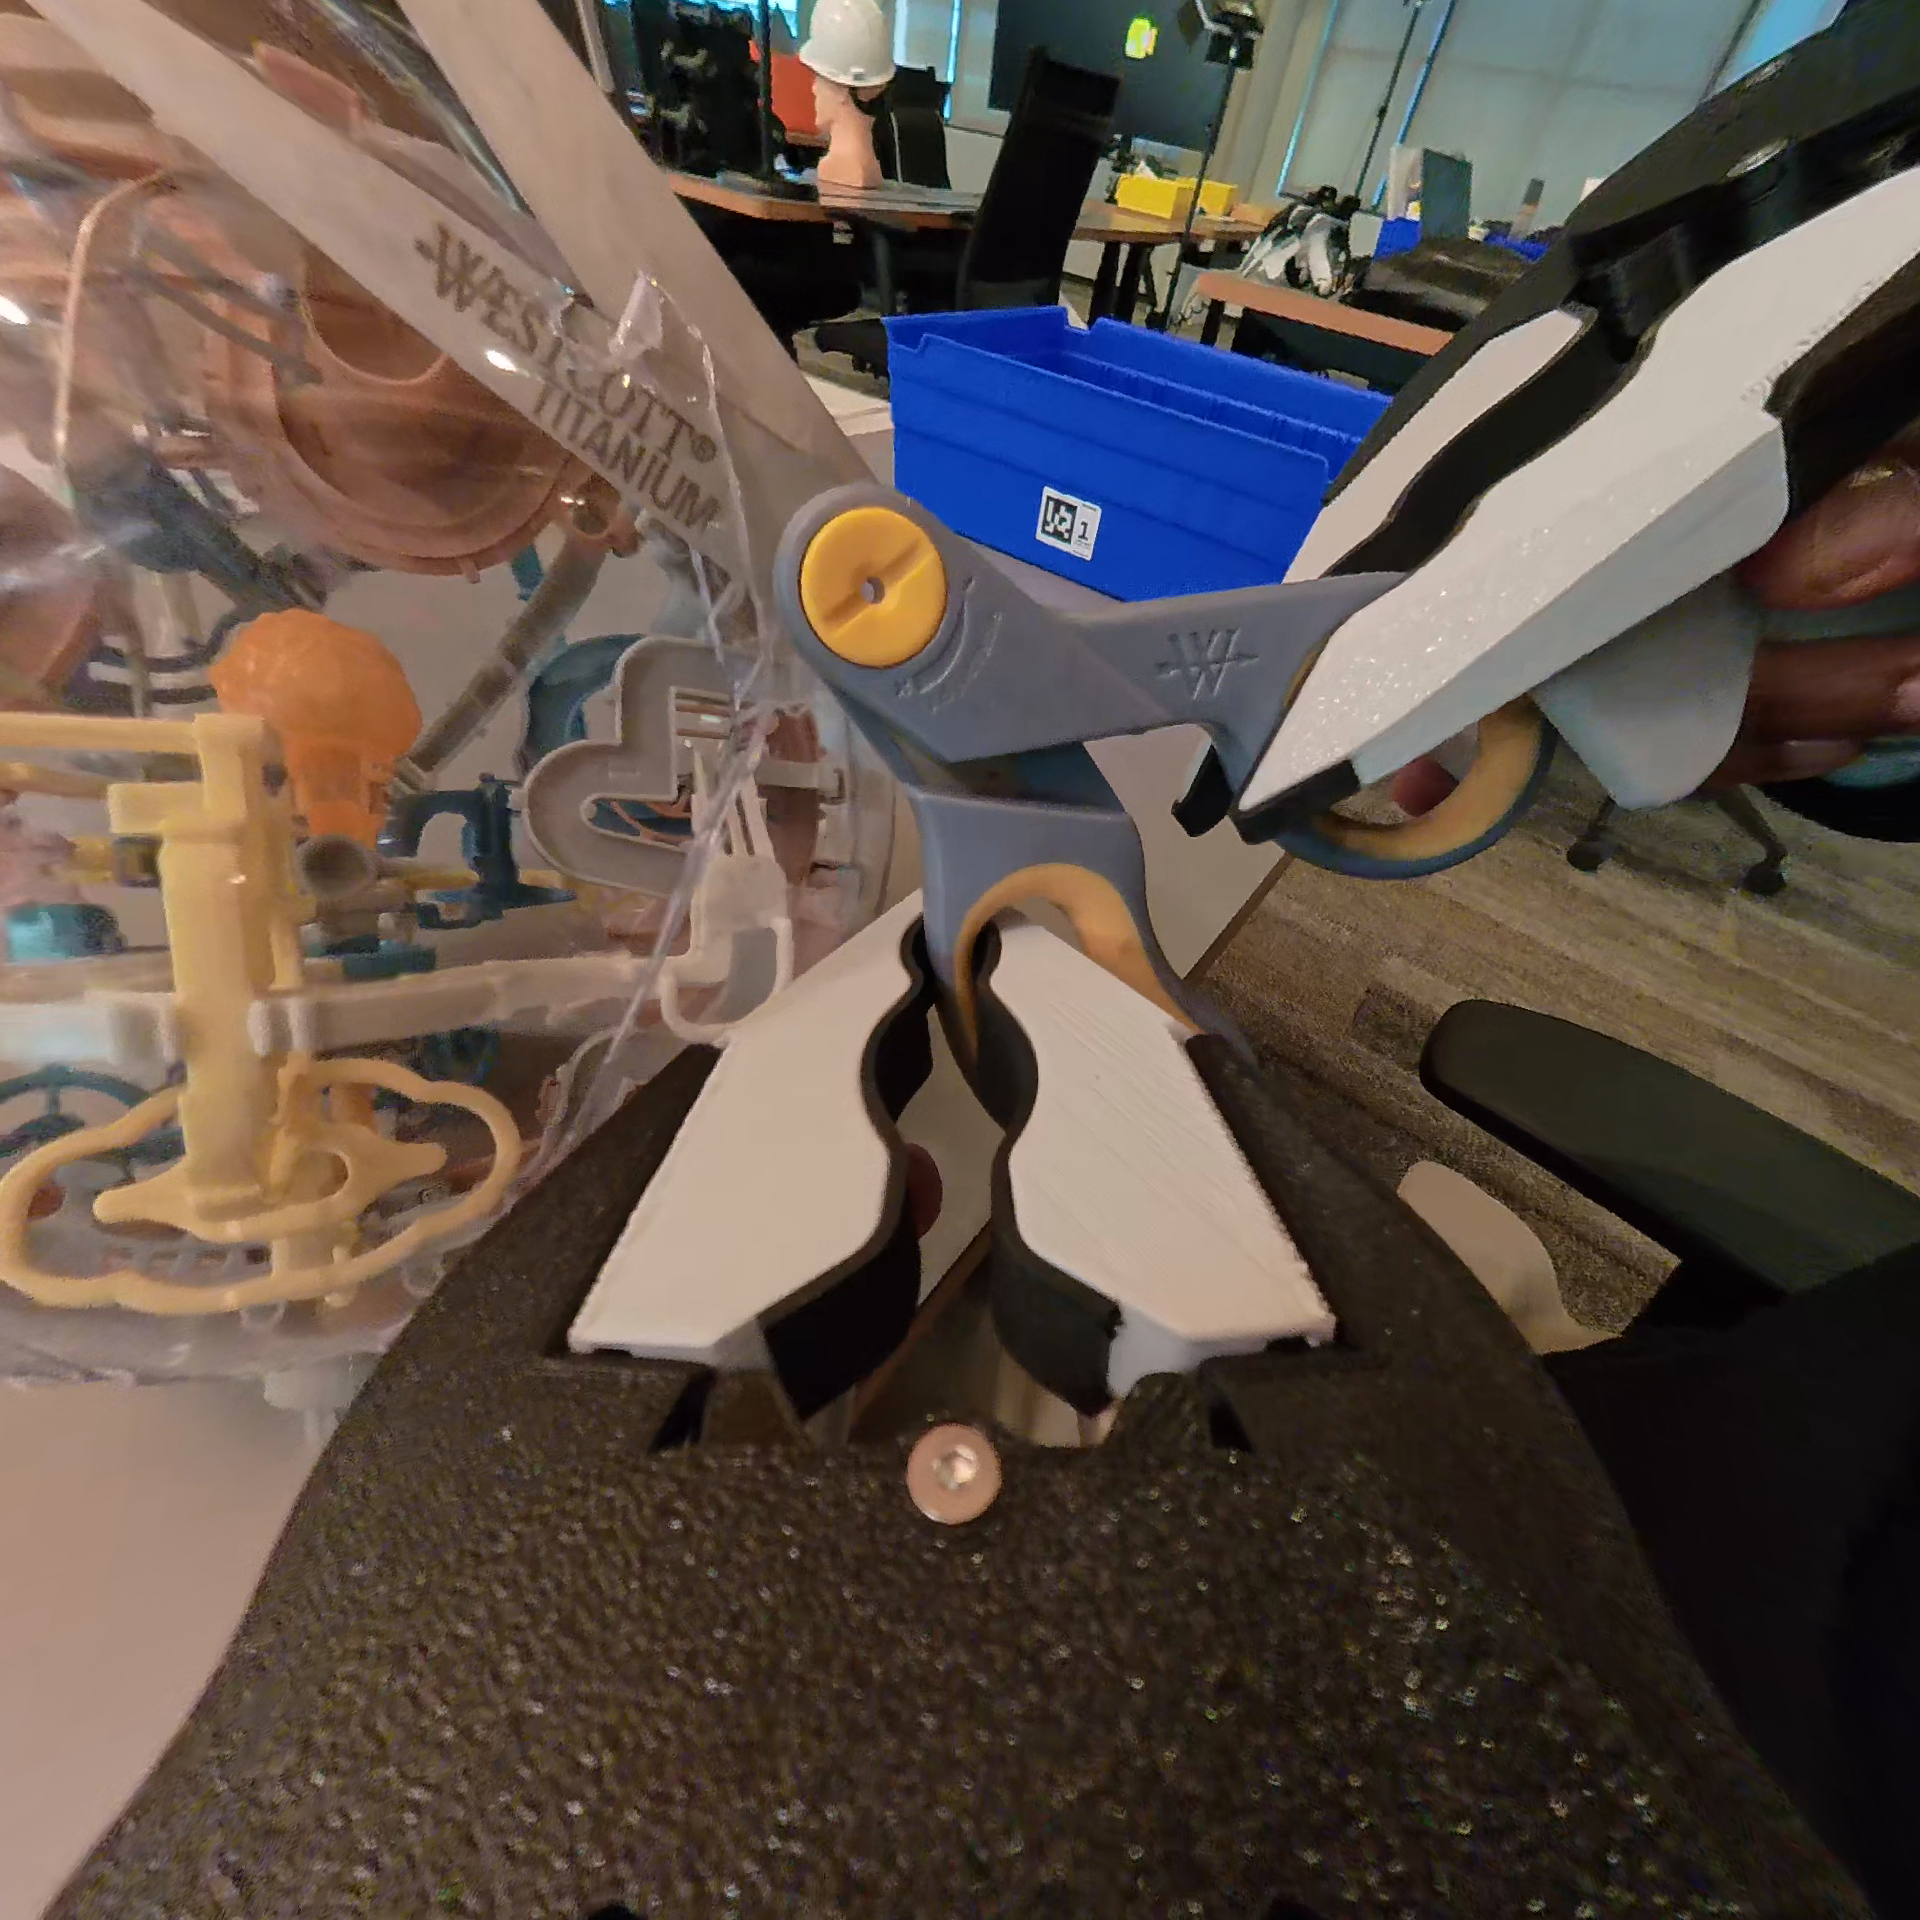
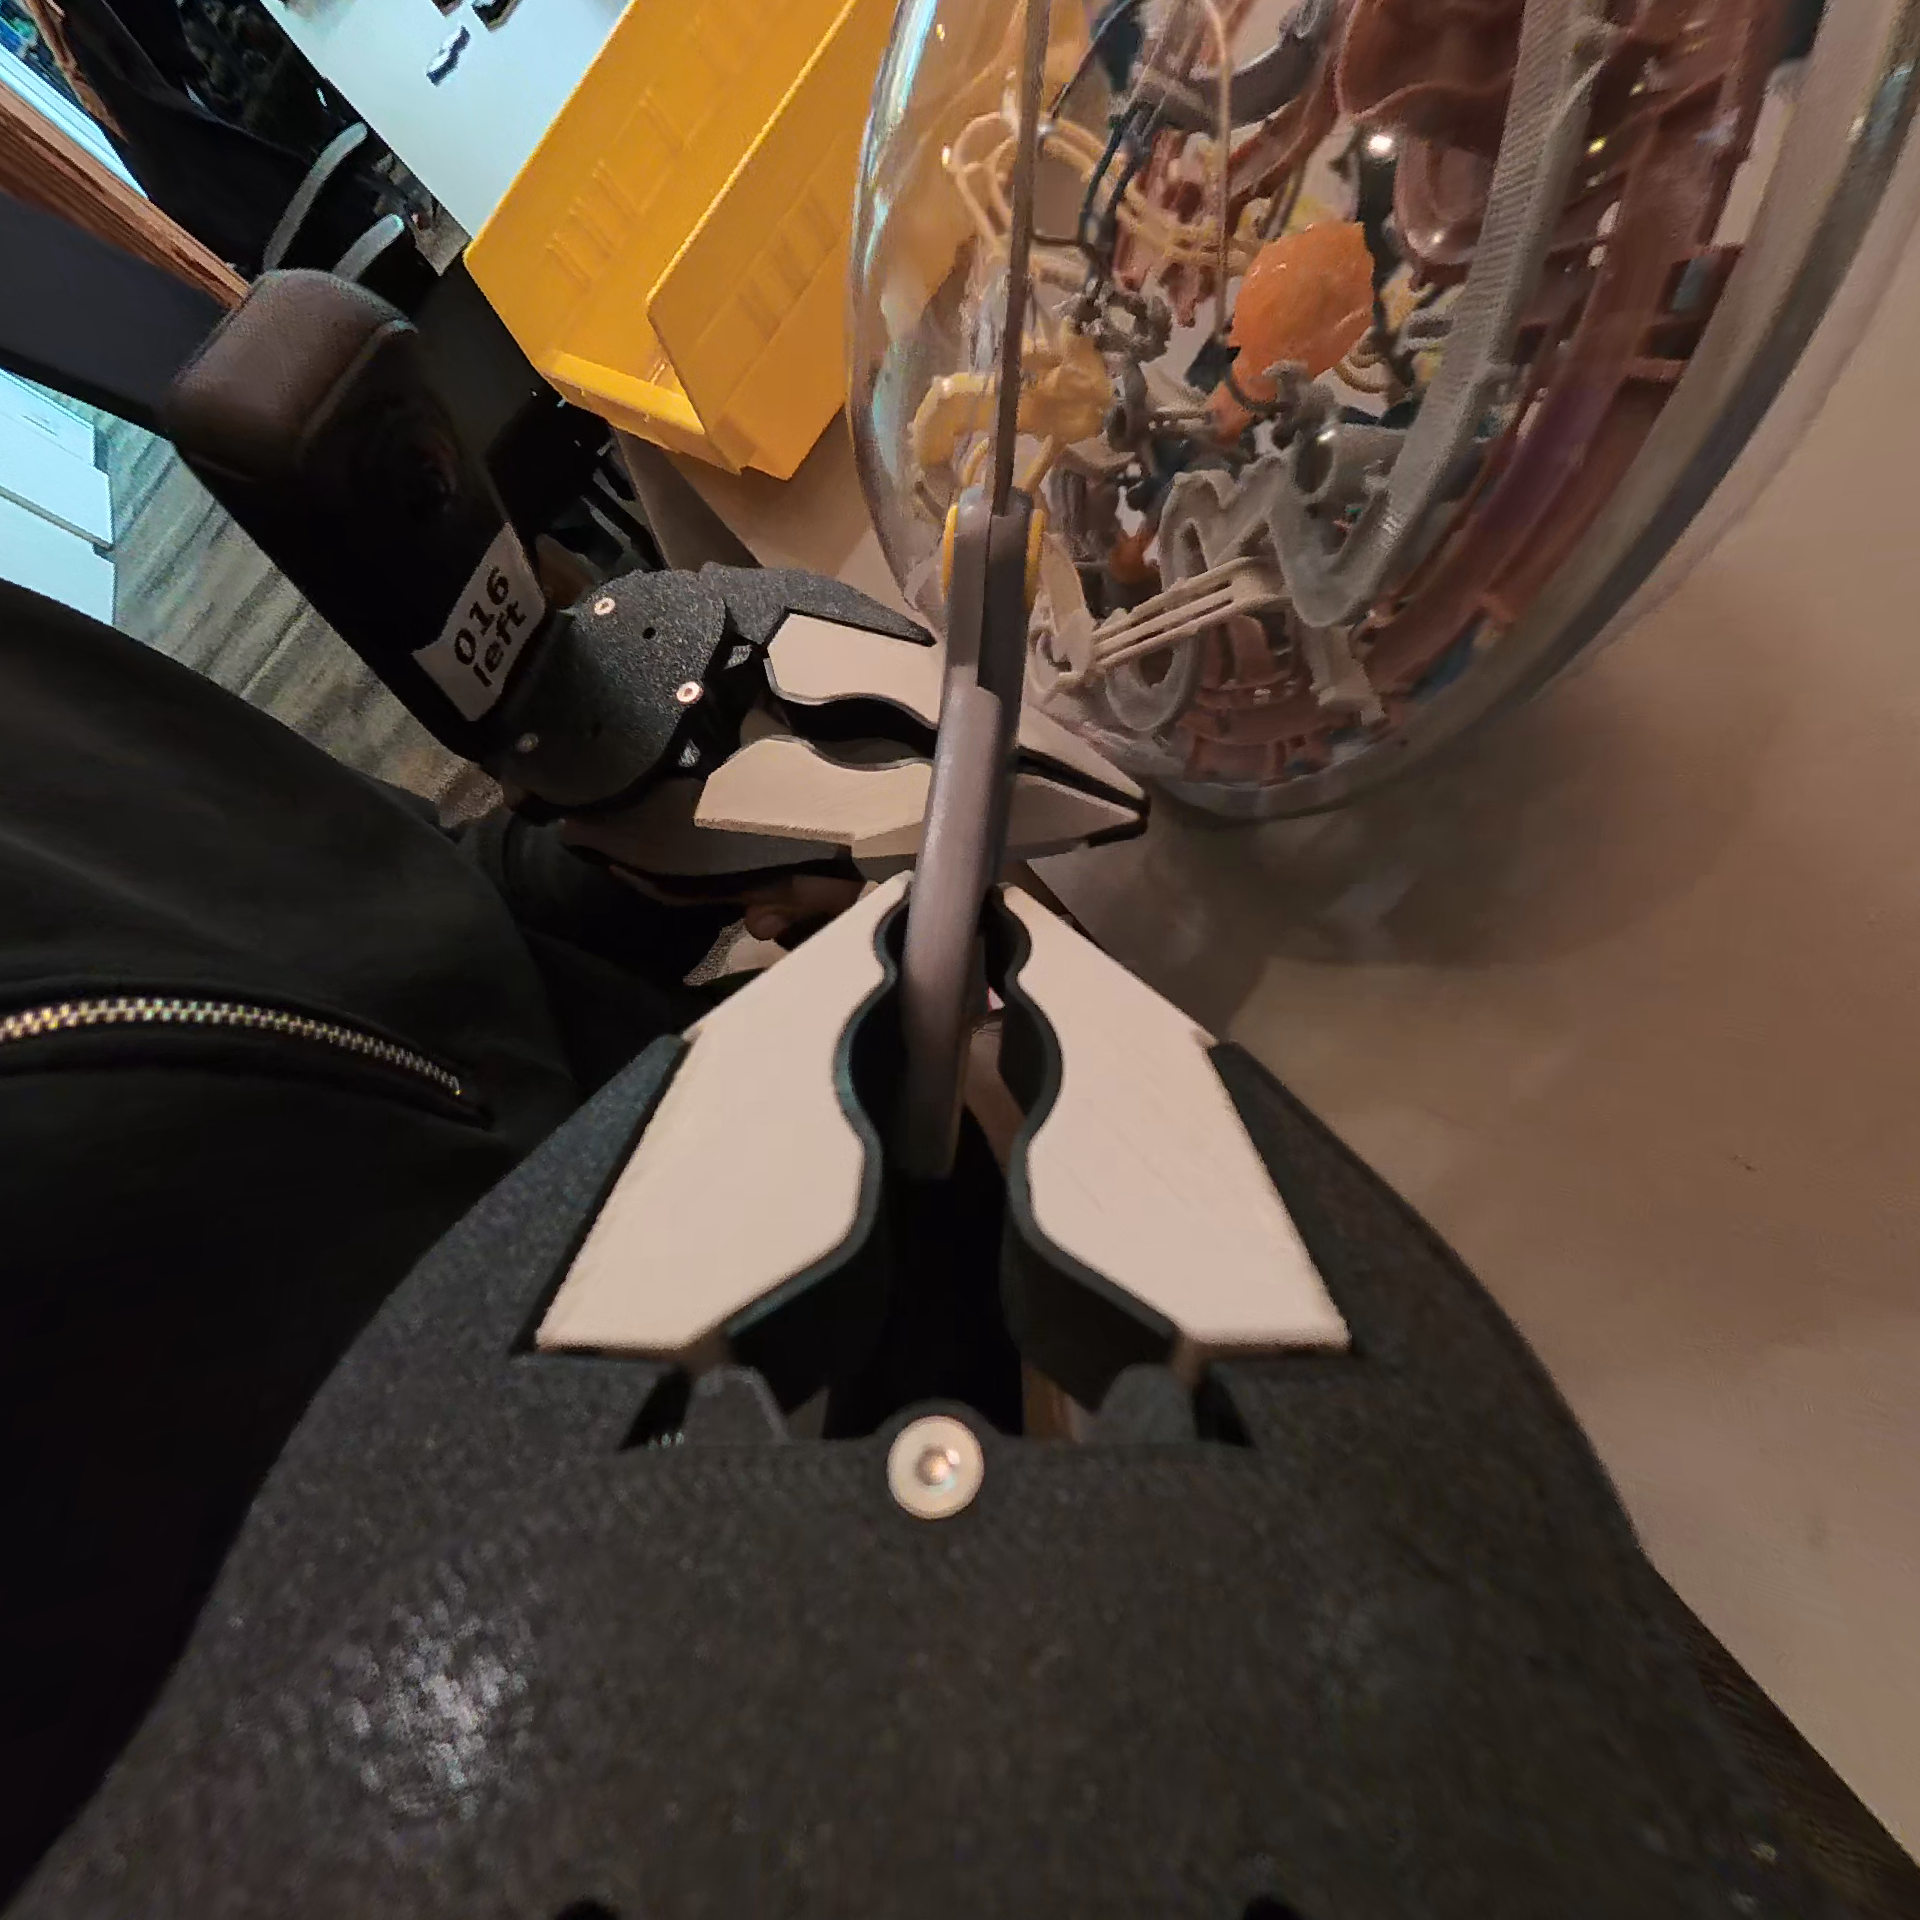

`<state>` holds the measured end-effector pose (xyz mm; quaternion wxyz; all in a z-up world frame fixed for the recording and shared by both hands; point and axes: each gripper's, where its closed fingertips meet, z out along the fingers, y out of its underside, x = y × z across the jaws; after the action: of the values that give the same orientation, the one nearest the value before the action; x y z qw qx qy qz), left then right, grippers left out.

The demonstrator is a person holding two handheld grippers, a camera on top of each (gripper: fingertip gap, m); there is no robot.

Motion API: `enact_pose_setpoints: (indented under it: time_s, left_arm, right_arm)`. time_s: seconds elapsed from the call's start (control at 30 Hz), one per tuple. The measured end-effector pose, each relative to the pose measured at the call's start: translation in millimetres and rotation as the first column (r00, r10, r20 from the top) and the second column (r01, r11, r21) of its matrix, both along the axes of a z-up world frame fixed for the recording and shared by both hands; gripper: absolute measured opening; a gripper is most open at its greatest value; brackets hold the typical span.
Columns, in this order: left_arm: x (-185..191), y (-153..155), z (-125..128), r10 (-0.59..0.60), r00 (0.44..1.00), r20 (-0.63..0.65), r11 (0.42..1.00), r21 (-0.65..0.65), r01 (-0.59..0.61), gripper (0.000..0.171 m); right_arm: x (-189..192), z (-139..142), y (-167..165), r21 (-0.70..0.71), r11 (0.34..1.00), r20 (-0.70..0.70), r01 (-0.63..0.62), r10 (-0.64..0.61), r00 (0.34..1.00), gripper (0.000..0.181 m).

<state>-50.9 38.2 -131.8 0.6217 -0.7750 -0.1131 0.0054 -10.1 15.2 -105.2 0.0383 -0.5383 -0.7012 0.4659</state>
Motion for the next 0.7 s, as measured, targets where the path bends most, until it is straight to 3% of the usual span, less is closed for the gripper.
enact_pose_setpoints:
  time_s: [0.7]
  left_arm:
    - [1.6,0.6,-3.7,-0.03,0.999,-0.016,0.999,-0.046,0.03,0.0]
  right_arm:
    - [-4.3,-1.5,-2.0,0.01,0.999,0.023,0.032,-0.032,0.999,0.008]
